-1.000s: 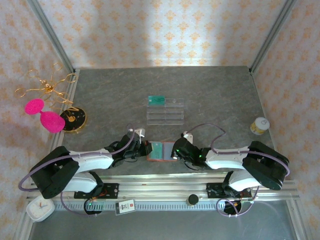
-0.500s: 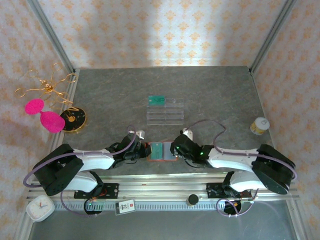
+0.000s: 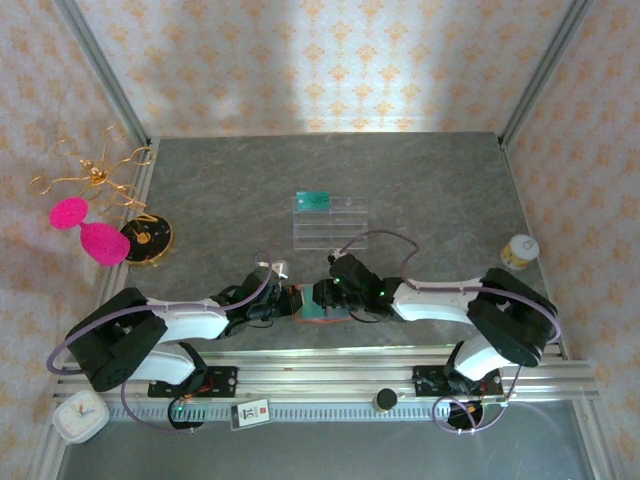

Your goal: Take the credit cards out of the card holder

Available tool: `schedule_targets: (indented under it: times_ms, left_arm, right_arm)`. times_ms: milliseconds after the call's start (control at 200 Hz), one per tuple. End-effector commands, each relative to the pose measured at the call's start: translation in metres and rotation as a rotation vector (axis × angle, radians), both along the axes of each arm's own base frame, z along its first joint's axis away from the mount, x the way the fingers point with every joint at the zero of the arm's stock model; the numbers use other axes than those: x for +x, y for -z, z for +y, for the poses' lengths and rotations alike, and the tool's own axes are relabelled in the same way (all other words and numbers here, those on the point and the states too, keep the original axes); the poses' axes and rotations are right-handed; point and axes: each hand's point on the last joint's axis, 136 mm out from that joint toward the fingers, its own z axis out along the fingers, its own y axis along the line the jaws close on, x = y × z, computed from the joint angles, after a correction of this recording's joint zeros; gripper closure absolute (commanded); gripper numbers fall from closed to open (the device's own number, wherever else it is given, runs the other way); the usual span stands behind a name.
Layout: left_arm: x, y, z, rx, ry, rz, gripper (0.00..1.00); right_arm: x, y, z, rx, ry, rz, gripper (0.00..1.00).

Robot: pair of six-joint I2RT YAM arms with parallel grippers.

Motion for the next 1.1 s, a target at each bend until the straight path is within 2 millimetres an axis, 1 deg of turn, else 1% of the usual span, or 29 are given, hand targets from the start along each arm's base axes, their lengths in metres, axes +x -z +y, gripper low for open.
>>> schedule_targets:
  times_ms: [0, 85, 165, 225, 325, 445, 556, 586, 661, 826, 906, 1006, 1096]
  left_arm:
    - [-0.006, 0.012, 0.009, 0.039, 0.004, 0.018, 1.00]
    - [-0.007, 0.013, 0.008, 0.039, 0.004, 0.022, 1.00]
    - [-0.006, 0.014, 0.009, 0.041, 0.004, 0.022, 1.00]
    - [-0.007, 0.015, 0.009, 0.042, 0.006, 0.024, 1.00]
    - [-0.007, 0.016, 0.008, 0.041, 0.010, 0.026, 1.00]
    - [-0.008, 0.017, 0.006, 0.038, 0.020, 0.030, 1.00]
    - [-0.009, 0.018, 0.007, 0.044, 0.019, 0.036, 1.00]
    - [-0.009, 0.019, 0.007, 0.045, 0.016, 0.038, 1.00]
    - [-0.008, 0.018, 0.008, 0.046, 0.014, 0.033, 1.00]
    - [-0.009, 0.017, 0.007, 0.043, 0.020, 0.031, 1.00]
    - [-0.008, 0.017, 0.007, 0.041, 0.021, 0.032, 1.00]
    - [-0.007, 0.015, 0.005, 0.038, 0.022, 0.027, 1.00]
    - [-0.005, 0.009, 0.002, 0.024, 0.028, 0.015, 1.00]
  right_arm:
    - [0.006, 0.005, -0.004, 0.032, 0.036, 0.026, 0.80]
    - [0.006, 0.014, -0.014, 0.011, 0.075, 0.045, 0.80]
    - [0.003, 0.024, -0.019, 0.001, 0.089, 0.068, 0.80]
    - [0.000, 0.030, -0.019, 0.002, 0.084, 0.085, 0.80]
    - [-0.004, 0.031, -0.012, 0.044, 0.060, 0.104, 0.81]
    - [-0.004, 0.031, -0.009, 0.054, 0.053, 0.105, 0.86]
    - [-0.004, 0.031, -0.009, 0.063, 0.055, 0.107, 0.96]
    - [-0.004, 0.032, -0.010, 0.061, 0.064, 0.107, 1.00]
    - [-0.002, 0.033, -0.017, 0.059, 0.097, 0.107, 1.00]
    - [-0.004, 0.036, -0.047, 0.042, 0.190, 0.116, 1.00]
    - [-0.007, 0.035, -0.056, 0.027, 0.211, 0.109, 1.00]
    - [-0.008, 0.030, -0.057, 0.034, 0.207, 0.102, 1.00]
    - [-0.007, 0.030, -0.054, 0.029, 0.195, 0.107, 1.00]
